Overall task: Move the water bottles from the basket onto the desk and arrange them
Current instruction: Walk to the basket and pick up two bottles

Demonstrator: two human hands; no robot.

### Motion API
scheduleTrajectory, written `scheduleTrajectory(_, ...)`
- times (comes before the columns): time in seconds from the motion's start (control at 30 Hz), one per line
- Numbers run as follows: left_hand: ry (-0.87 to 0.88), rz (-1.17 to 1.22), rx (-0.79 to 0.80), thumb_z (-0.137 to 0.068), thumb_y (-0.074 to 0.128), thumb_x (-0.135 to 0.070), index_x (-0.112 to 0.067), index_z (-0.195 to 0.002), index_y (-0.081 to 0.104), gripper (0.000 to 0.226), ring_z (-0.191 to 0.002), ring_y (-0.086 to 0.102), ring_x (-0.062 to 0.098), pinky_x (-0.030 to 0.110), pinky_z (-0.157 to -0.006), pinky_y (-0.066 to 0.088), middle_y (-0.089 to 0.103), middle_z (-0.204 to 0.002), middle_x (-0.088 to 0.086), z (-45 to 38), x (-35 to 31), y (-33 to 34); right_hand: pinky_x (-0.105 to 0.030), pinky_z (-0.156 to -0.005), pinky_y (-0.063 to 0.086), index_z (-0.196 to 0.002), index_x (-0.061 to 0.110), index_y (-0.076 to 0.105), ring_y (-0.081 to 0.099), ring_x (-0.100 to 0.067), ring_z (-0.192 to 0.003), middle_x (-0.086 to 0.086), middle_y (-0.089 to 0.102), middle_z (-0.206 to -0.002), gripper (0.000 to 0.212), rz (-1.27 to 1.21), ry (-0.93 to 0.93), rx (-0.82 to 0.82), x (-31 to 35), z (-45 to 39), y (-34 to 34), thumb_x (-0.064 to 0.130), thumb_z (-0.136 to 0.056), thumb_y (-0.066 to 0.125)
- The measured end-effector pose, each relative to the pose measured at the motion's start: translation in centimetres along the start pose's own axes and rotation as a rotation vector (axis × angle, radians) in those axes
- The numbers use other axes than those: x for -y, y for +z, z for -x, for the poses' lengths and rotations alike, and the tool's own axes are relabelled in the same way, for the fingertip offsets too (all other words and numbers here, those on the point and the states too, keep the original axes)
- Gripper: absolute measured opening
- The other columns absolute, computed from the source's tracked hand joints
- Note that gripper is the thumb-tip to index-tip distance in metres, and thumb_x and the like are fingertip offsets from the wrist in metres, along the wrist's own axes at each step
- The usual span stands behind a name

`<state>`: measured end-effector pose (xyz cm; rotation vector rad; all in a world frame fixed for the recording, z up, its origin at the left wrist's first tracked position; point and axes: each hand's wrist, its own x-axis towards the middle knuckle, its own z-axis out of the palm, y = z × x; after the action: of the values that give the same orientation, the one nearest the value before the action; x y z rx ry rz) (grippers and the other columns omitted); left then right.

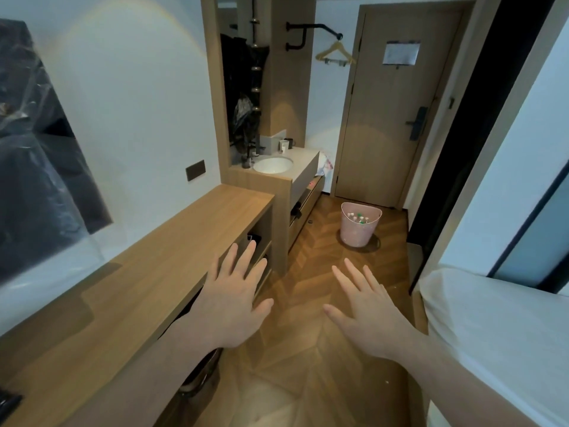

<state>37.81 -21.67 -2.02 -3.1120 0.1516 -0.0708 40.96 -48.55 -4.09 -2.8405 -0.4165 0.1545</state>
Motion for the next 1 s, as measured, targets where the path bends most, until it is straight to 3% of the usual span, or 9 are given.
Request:
scheduleTrajectory(0.13,0.007,-0.002,0.059,-0.100,0.021,-0.072,-0.036,-0.164,-0.011,0.080,-0.151,-0.036,0.026,0.055,-0.127,-0.012,-0.038,-0.165,-0.004,-7.4,0.6,0.6,-0.053,-0.133,0.002,-0.167,0.042,-0.005,-0.018,-0.025,-0.162,0.011,-0.020,-0.174,0.080,0.014,0.050,0.019,-1.9,-6.3,-1.2,0.071,-0.103,0.031)
scheduleTrajectory(0.43,0.122,0.039,0.114,-0.101,0.022,-0.070,-0.032,-0.166,-0.002,0.080,-0.154,-0.031,0.030,0.058,-0.126,-0.011,-0.030,-0.169,0.000,-26.0,2.7,3.0,-0.052,-0.132,0.002,-0.167,0.043,-0.005,-0.016,-0.023,-0.163,0.011,-0.019,-0.175,0.080,0.001,0.170,-0.016,-6.2,-20.8,-2.9,0.072,-0.101,0.032)
scheduleTrajectory(0.73,0.213,0.046,0.167,-0.099,0.025,-0.072,-0.033,-0.166,0.003,0.081,-0.156,-0.026,0.032,0.060,-0.126,-0.011,-0.027,-0.170,-0.001,-41.5,-0.6,5.6,-0.049,-0.130,0.003,-0.165,0.045,-0.006,-0.016,-0.021,-0.162,0.014,-0.020,-0.174,0.080,-0.047,0.300,-0.039,-15.4,-30.8,-2.4,0.075,-0.101,0.032)
scheduleTrajectory(1.0,0.253,0.053,0.169,-0.100,0.024,-0.071,-0.034,-0.166,0.002,0.079,-0.156,-0.025,0.029,0.059,-0.127,-0.007,-0.026,-0.170,-0.002,-57.4,-5.7,8.2,-0.050,-0.131,0.002,-0.167,0.044,-0.006,-0.016,-0.024,-0.162,0.014,-0.019,-0.174,0.081,-0.086,0.300,-0.020,-25.7,-43.4,-2.8,0.074,-0.102,0.032)
